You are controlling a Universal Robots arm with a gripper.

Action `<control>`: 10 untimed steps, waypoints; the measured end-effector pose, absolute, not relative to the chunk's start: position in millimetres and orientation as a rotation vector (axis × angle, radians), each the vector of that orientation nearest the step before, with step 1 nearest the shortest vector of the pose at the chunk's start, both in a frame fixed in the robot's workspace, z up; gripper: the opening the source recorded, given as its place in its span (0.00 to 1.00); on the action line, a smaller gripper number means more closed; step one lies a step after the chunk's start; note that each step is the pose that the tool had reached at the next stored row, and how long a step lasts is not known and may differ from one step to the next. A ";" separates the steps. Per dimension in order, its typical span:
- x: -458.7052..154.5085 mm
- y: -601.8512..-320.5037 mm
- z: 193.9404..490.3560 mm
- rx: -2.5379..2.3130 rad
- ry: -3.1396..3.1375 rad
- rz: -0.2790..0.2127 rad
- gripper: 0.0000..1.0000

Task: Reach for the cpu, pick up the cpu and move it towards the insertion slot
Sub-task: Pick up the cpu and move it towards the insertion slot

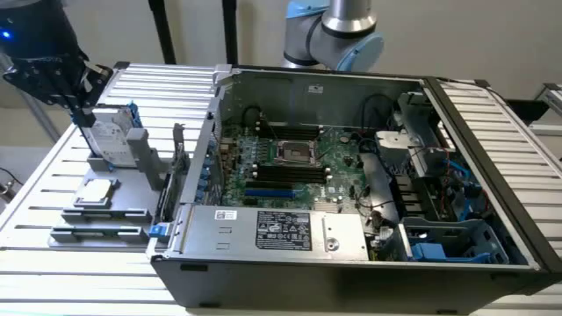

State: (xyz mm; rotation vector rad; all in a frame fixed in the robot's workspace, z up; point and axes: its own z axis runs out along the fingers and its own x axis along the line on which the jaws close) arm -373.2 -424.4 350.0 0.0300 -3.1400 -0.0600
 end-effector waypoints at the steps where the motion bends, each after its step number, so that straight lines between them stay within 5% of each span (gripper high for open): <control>1: -373.2 -424.4 350.0 0.030 -3.140 -0.060 0.11; 10: -373.2 -424.4 350.0 0.030 -3.140 -0.060 0.11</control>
